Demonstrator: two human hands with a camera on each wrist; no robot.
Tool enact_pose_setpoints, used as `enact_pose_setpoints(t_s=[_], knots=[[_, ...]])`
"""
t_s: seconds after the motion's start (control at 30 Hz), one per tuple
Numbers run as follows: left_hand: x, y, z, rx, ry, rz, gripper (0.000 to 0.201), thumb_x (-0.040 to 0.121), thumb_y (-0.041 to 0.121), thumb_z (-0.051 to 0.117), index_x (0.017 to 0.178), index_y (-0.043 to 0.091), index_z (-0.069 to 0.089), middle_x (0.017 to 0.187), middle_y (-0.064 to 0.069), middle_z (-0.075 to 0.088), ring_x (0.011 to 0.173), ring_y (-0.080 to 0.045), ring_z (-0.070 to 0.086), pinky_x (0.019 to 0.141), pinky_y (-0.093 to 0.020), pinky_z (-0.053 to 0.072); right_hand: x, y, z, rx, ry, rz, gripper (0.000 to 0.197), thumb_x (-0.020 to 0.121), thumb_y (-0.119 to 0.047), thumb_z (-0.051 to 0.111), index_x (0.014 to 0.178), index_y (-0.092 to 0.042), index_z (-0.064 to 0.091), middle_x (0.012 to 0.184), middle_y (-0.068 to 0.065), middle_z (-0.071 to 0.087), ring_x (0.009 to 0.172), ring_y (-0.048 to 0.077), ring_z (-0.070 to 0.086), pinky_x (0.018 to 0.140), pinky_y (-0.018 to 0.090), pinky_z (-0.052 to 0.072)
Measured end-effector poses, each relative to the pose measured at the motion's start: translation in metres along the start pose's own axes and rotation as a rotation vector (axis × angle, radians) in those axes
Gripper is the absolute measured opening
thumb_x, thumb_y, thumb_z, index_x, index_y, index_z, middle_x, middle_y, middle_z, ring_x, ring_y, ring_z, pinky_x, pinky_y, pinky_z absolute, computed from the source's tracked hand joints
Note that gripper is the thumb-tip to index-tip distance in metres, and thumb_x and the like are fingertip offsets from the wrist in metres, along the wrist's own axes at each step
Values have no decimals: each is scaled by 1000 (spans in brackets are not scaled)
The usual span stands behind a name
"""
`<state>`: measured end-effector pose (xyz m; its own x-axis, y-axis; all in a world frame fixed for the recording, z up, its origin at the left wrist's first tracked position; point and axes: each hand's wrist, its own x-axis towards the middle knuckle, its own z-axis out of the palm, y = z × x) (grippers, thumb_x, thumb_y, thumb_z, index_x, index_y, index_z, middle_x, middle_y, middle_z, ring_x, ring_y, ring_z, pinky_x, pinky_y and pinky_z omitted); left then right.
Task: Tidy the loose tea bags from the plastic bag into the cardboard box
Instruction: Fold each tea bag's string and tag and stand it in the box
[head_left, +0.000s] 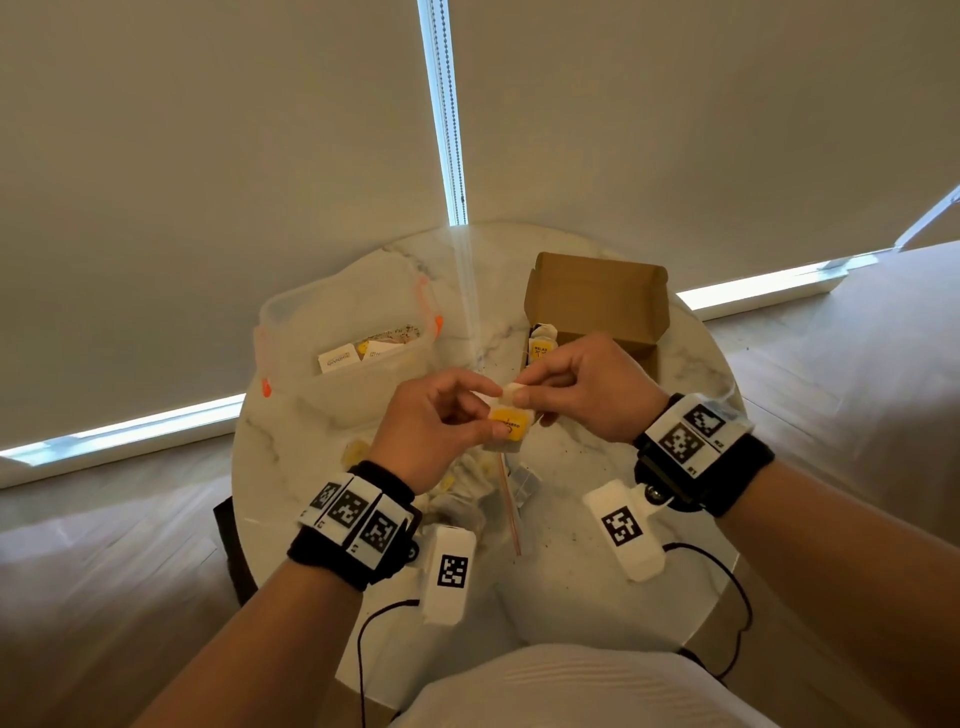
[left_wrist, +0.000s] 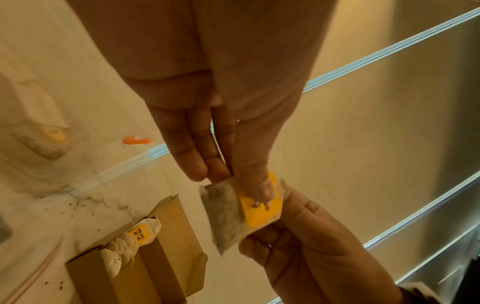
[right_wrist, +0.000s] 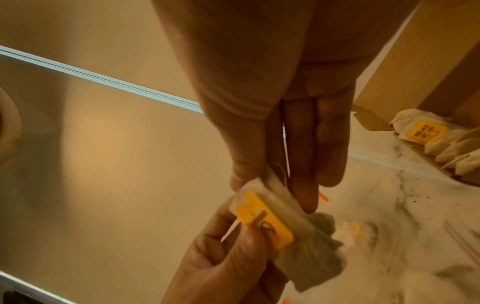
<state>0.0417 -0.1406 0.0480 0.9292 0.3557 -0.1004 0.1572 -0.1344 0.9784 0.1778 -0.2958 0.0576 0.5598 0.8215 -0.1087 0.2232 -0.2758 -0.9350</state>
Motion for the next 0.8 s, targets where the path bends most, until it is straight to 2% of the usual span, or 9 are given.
enact_pose_setpoints(t_s=[0.1, 0.2, 0.3, 0.43, 0.5, 0.63, 0.7, 0.8], knots=[[-1, -1, 0, 3, 31, -6, 36, 70, -1, 83, 99, 16, 71, 70, -1, 69, 65, -13, 66, 69, -25, 57, -1, -6, 7, 7, -26, -20, 14, 89, -20, 68, 93, -9, 77, 78, 8, 75, 63, 16, 70, 62, 28, 60], [0, -4, -1, 20, 68, 0, 27, 72, 2, 83, 88, 20, 72, 73, -5, 70, 66, -16, 66, 69, -30, 57, -3, -6, 8, 71, -41, -24, 22, 93, -23, 61, 95, -5, 75, 81, 12, 75, 69, 23, 72, 67, 35, 62], [0, -7, -1, 47, 111, 10, 18, 73, 8, 84, 79, 20, 72, 76, -7, 72, 70, -18, 67, 70, -36, 58, -5, -1, 6, 93, -54, -24, 18, 87, -17, 72, 102, -7, 73, 84, 8, 76, 75, 20, 73, 72, 34, 61], [3, -10, 0, 63, 150, -7, 14, 75, 12, 84, 80, 17, 72, 84, -7, 74, 81, -26, 71, 77, -40, 59, -3, 11, 7, 20, -22, -57, 20, 81, -15, 78, 100, -8, 75, 90, 2, 76, 83, 14, 72, 80, 30, 58], [5, -9, 2, 46, 143, -3, 15, 76, 11, 83, 80, 19, 71, 83, -5, 75, 81, -24, 72, 77, -38, 59, -2, 16, 8, 30, 27, -54, 15, 81, -16, 78, 95, -9, 77, 86, 1, 76, 80, 15, 72, 79, 32, 59], [12, -7, 7, 10, 112, 10, 18, 76, 3, 81, 81, 14, 68, 73, 2, 71, 68, -12, 67, 65, -21, 55, 2, 26, 11, 111, 68, -25, 10, 82, -7, 76, 92, -7, 75, 82, 5, 75, 73, 22, 71, 74, 39, 60], [13, -8, 7, 19, 125, 6, 20, 75, 3, 82, 81, 15, 67, 74, 1, 71, 67, -10, 66, 64, -20, 53, 1, 31, 15, 135, 59, -14, 11, 81, -5, 77, 92, -6, 74, 82, 7, 75, 71, 19, 71, 73, 36, 60], [22, -13, 8, 28, 117, -13, 21, 76, 9, 83, 88, 17, 68, 84, -1, 74, 76, -14, 69, 70, -26, 57, 8, 40, 12, 95, 68, 22, 9, 82, -7, 77, 91, -7, 76, 81, 9, 75, 70, 24, 70, 70, 36, 60]])
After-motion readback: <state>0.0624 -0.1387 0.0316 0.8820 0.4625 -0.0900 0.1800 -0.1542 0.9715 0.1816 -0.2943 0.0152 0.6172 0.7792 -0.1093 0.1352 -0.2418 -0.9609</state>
